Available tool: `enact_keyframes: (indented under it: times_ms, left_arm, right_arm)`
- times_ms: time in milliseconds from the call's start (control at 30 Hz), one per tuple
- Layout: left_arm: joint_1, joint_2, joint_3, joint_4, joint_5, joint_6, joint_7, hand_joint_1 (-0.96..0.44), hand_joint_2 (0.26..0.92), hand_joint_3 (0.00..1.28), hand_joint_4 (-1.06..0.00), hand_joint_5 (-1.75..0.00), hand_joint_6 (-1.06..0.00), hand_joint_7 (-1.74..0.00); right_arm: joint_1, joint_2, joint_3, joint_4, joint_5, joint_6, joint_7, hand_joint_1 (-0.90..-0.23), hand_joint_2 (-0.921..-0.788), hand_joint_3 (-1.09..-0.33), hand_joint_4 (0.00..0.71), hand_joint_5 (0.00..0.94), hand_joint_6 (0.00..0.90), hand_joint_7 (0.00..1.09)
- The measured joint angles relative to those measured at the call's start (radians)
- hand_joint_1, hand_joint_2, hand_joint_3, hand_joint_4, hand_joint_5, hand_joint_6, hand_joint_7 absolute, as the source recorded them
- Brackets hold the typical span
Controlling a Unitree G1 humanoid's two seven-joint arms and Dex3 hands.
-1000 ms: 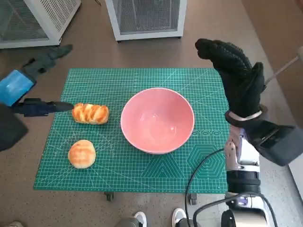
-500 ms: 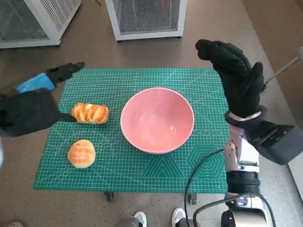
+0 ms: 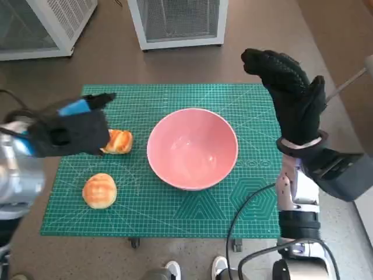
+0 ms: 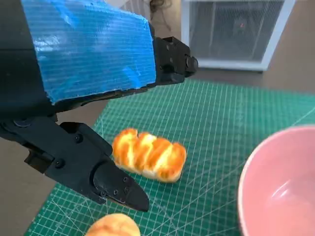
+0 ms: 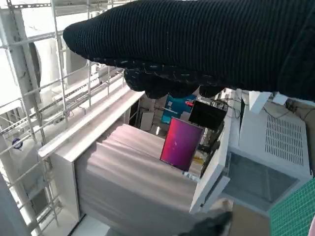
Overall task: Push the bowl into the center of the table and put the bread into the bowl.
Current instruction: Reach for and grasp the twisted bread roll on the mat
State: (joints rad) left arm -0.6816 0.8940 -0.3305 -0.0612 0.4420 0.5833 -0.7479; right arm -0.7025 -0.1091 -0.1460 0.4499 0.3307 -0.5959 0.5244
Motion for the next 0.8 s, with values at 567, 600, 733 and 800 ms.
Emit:
enact_keyframes:
  times_ms: [567,600,733,800]
  left_arm:
    - [-0.09,-0.13,-0.098,0.32,0.149,-0.109,0.043,-0.22,0.707,0.02,0.0,0.0,-0.14,0.0]
    - [-0.098,-0.139,-0.102,0.346,0.154,-0.116,0.048,-0.22,0.708,0.02,0.0,0.0,-0.14,0.0]
    - [-0.125,-0.177,-0.117,0.443,0.178,-0.14,0.075,-0.22,0.71,0.02,-0.01,0.0,-0.14,0.0]
    - [-0.136,-0.196,-0.124,0.491,0.187,-0.153,0.091,-0.22,0.71,0.02,-0.01,-0.01,-0.14,-0.01]
  right_arm:
    - [0.0,-0.004,0.001,-0.002,0.001,0.012,0.001,-0.626,-0.921,-0.801,0.182,0.0,-0.001,0.47]
    - [0.0,-0.005,0.001,-0.003,0.001,0.013,0.001,-0.626,-0.921,-0.801,0.182,0.0,-0.001,0.47]
    - [0.0,-0.005,0.002,-0.006,0.001,0.015,0.001,-0.625,-0.921,-0.801,0.182,0.0,-0.001,0.47]
    - [0.0,-0.005,0.002,-0.007,0.001,0.016,0.001,-0.625,-0.921,-0.8,0.182,0.0,-0.001,0.47]
